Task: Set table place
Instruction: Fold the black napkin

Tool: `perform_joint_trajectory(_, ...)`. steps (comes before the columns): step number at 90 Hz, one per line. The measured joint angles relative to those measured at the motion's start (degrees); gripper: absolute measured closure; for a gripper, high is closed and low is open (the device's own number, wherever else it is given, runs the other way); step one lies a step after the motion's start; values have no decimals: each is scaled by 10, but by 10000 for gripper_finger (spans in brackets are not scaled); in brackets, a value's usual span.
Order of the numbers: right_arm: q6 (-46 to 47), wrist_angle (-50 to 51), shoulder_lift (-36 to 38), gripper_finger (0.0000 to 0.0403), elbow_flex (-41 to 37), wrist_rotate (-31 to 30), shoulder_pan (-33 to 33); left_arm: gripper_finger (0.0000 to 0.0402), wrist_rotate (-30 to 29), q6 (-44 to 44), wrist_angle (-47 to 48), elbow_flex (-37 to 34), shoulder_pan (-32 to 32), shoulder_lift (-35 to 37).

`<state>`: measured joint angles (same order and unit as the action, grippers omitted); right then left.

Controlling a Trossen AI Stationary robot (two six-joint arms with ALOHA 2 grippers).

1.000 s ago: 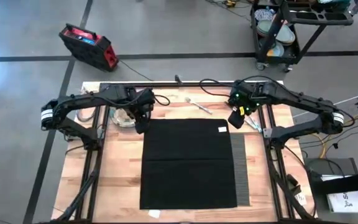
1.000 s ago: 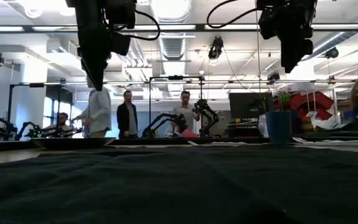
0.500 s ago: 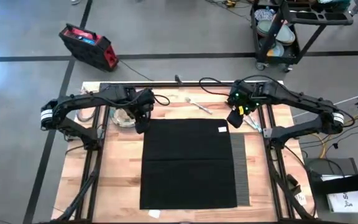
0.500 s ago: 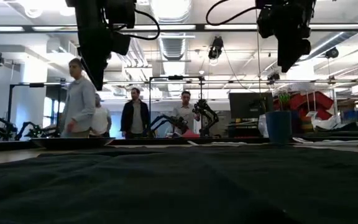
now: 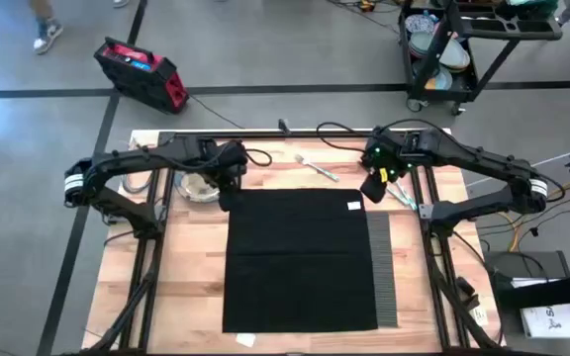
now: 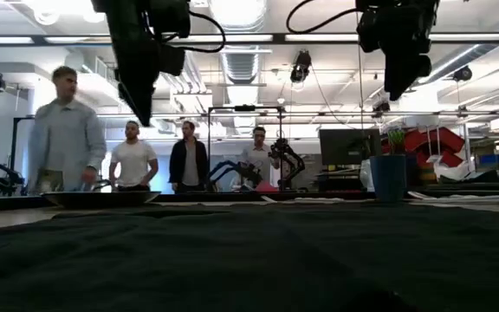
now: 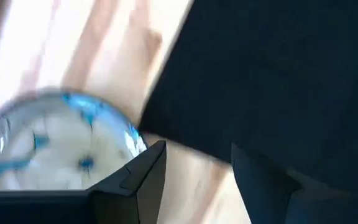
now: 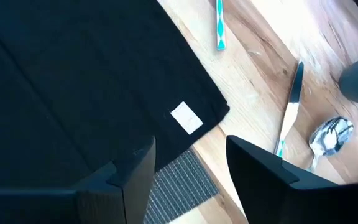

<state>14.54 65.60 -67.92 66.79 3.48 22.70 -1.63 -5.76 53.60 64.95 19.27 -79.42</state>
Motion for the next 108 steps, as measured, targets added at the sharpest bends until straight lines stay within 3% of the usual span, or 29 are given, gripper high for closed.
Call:
perform_joint_trajectory(14,9,-25,0,222,-18,0,0,234,11,-7,-92,-66,28,-7)
perform_joint_trajectory(37,25,-97,-1,222,-80,16,0,256,8,40,-122,-125,72,-26)
perform_joint_trajectory(55,48,-155,-2,222,-124,30,0,279,56,72,-172,-139,81,-55)
perform_joint_trajectory(76,62,-180,-2,222,-150,45,-1,298,57,81,-215,-139,81,-110)
perform_joint_trajectory(108,65,-181,0,222,-155,45,-2,275,39,86,-217,-135,82,-161)
